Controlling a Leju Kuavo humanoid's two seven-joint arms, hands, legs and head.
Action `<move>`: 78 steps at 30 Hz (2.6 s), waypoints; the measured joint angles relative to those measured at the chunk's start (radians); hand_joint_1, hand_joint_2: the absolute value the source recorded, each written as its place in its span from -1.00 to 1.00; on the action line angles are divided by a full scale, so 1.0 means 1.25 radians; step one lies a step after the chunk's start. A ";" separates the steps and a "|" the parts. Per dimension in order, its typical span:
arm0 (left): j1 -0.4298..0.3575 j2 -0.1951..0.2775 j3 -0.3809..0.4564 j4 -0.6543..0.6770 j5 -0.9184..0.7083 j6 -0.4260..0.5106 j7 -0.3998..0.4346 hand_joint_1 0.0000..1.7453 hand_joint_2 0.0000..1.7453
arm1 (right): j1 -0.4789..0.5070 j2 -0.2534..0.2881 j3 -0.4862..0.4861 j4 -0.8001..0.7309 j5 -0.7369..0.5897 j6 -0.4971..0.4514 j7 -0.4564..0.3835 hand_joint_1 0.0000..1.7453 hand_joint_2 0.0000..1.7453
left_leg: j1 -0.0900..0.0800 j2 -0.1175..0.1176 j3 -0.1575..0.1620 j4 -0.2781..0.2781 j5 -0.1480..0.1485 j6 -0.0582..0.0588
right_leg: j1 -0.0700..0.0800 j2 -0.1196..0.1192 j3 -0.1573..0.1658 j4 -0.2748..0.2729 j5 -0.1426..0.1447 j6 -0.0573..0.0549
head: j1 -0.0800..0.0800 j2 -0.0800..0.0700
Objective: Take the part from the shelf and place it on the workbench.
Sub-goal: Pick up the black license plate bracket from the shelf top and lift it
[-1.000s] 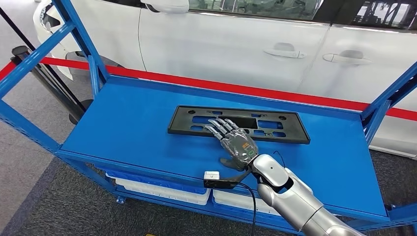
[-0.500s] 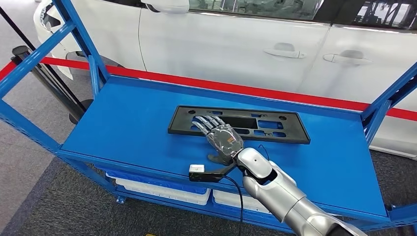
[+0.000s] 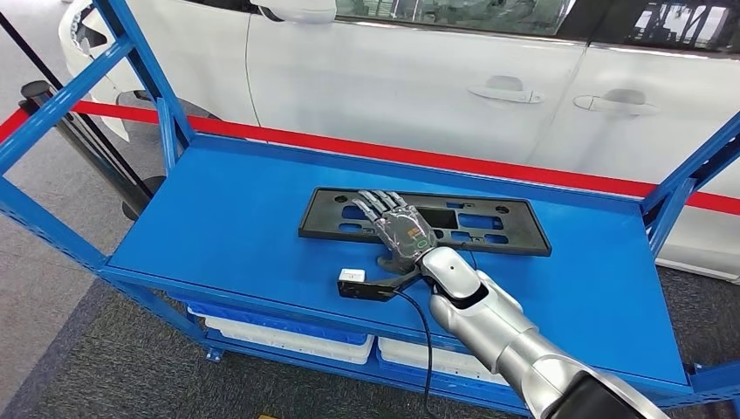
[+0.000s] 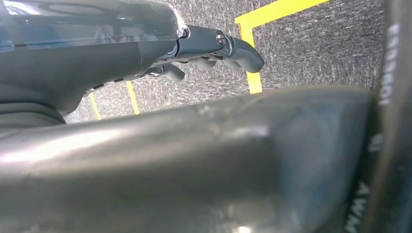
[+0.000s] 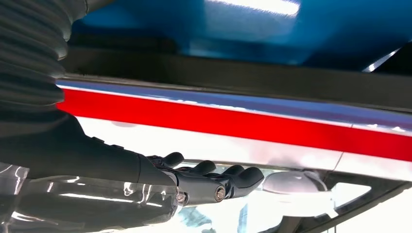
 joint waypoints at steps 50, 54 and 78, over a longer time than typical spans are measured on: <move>-0.004 0.004 0.001 0.000 0.033 -0.015 -0.035 -1.00 1.00 | -0.027 -0.035 -0.089 0.124 0.038 -0.065 0.003 1.00 1.00 | 0.000 0.000 0.000 0.000 0.000 0.000 | 0.000 0.000 0.000 0.000 0.000 0.000 | 0.000 0.000; -0.003 0.005 0.003 0.000 0.034 -0.013 -0.037 -1.00 1.00 | -0.026 -0.038 -0.093 0.124 0.040 -0.066 0.003 1.00 1.00 | 0.000 0.000 0.000 0.000 0.000 0.000 | 0.000 0.000 0.000 -0.001 0.000 0.000 | 0.000 0.000; 0.000 0.007 0.018 0.000 0.063 0.005 -0.031 -1.00 1.00 | 0.053 -0.133 -0.202 -0.090 -0.015 -0.114 -0.025 1.00 1.00 | 0.000 0.000 -0.001 0.000 -0.001 0.001 | 0.000 0.000 0.000 -0.001 0.000 0.000 | 0.000 0.000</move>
